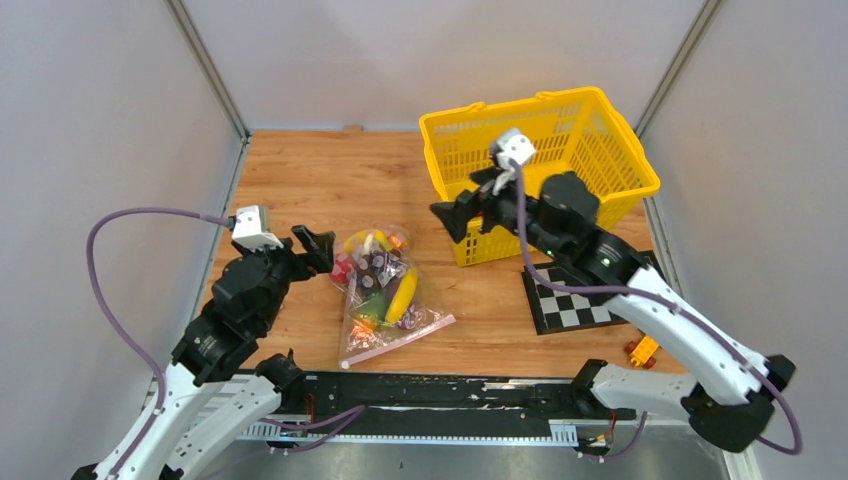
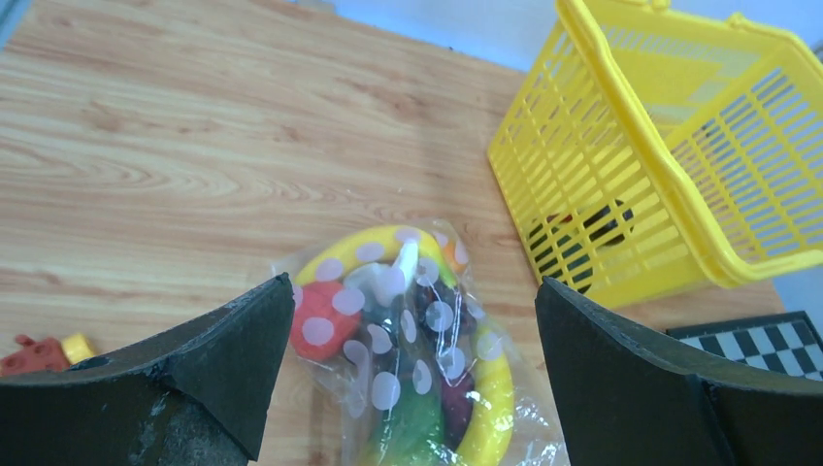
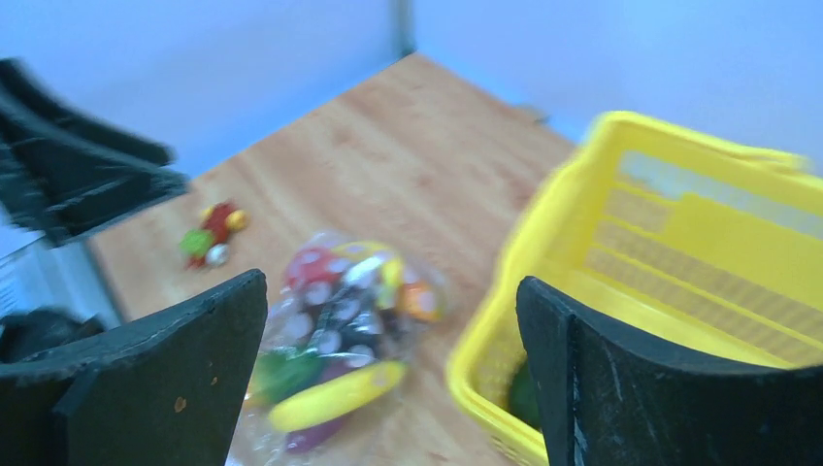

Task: Place the food in the zip-top bag and seal the zipper
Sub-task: Reset both arms

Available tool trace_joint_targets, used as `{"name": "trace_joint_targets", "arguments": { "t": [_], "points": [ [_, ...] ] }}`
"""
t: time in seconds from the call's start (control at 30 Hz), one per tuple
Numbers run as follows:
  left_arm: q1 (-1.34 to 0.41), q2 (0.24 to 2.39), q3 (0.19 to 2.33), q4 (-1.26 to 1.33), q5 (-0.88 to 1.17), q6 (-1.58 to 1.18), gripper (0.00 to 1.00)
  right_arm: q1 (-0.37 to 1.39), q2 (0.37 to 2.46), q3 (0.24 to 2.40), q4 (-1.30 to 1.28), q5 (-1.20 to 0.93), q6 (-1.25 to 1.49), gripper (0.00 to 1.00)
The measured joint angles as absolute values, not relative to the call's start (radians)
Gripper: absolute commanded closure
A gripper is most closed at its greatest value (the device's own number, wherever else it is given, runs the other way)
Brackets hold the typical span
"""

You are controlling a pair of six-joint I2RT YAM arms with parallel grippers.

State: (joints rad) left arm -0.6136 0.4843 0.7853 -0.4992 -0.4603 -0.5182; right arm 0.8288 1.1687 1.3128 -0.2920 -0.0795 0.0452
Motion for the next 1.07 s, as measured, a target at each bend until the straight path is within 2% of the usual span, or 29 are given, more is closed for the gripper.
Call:
{"name": "trace_joint_targets", "arguments": {
  "t": [0.23, 0.4, 0.7, 1.07],
  "points": [
    [-0.614, 0.548, 0.902, -0.631, -0.517, -0.501, 0.00, 0.807, 0.928, 1.168, -0.293, 0.403, -0.015, 0.00],
    [-0.614, 0.669, 0.972, -0.719, -0.542, -0.511, 0.00, 0.689, 0.876, 1.103, -0.375, 0.577, -0.016, 0.00],
    [-0.614, 0.682, 0.986, -0.770, -0.564, -0.523, 0.00, 0.400, 0.786, 1.065, -0.512, 0.476, 0.075, 0.00],
    [-0.614, 0.634, 0.986, -0.765, -0.582, -0.523, 0.00, 0.384, 0.775, 1.047, -0.537, 0.251, 0.142, 0.00]
  ]
}}
